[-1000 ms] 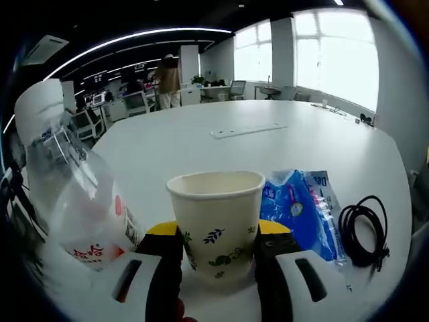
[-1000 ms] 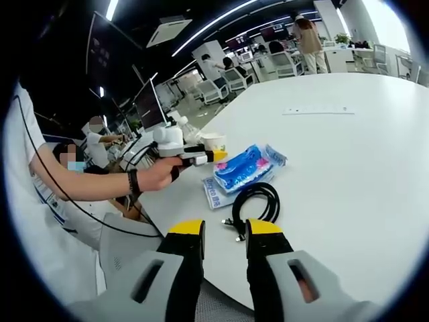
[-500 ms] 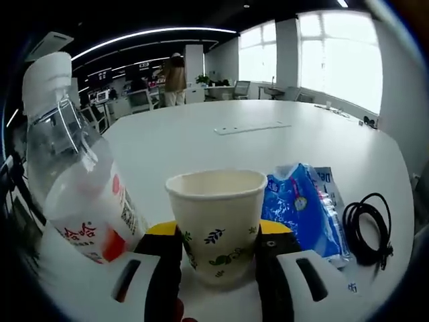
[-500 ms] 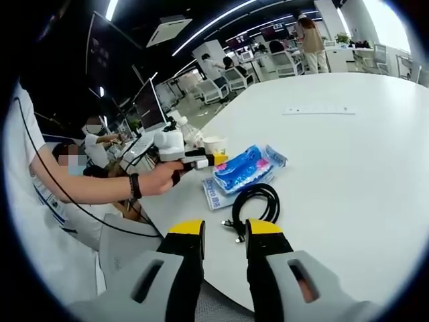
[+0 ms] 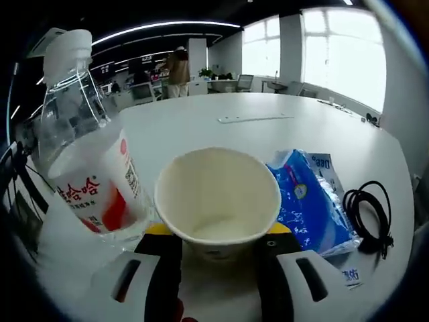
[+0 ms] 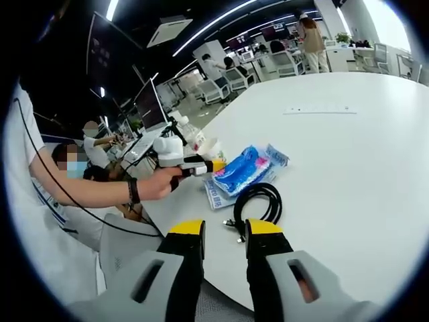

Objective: Arrange the tabletop items into an orderly group along one side of the table until the central work area is clear of visible clutter.

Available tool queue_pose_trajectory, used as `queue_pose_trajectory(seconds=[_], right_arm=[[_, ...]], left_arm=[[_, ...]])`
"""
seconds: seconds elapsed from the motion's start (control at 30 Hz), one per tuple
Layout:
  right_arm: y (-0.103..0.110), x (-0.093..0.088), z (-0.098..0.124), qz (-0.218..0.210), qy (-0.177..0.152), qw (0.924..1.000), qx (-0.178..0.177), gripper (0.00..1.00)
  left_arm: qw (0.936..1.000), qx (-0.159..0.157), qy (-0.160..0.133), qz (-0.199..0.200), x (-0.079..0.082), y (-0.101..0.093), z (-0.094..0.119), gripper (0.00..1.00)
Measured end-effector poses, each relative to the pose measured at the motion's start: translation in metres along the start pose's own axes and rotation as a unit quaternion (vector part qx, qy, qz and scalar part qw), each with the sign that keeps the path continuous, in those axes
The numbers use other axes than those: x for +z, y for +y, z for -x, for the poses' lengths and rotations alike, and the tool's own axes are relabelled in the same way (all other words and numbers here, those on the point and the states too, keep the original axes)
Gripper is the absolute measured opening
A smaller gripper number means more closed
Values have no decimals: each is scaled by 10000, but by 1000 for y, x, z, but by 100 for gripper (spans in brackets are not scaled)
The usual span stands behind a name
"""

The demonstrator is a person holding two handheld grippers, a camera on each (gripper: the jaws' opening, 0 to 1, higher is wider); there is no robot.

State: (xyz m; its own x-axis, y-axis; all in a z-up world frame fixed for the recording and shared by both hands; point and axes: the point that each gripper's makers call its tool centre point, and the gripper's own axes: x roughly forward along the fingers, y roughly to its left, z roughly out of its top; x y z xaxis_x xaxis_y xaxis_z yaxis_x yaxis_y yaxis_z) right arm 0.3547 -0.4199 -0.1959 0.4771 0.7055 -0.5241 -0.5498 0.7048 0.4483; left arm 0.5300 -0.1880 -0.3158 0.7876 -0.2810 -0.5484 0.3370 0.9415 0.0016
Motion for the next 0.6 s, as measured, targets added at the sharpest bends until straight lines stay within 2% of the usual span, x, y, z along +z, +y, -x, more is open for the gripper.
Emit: queue_pose_trajectory(seconds=[0.6], right_arm=[[0,-2,-1,-62,-17,10000,25,21]], left_arm=[[9996,219,151,134,-6,5,1,39]])
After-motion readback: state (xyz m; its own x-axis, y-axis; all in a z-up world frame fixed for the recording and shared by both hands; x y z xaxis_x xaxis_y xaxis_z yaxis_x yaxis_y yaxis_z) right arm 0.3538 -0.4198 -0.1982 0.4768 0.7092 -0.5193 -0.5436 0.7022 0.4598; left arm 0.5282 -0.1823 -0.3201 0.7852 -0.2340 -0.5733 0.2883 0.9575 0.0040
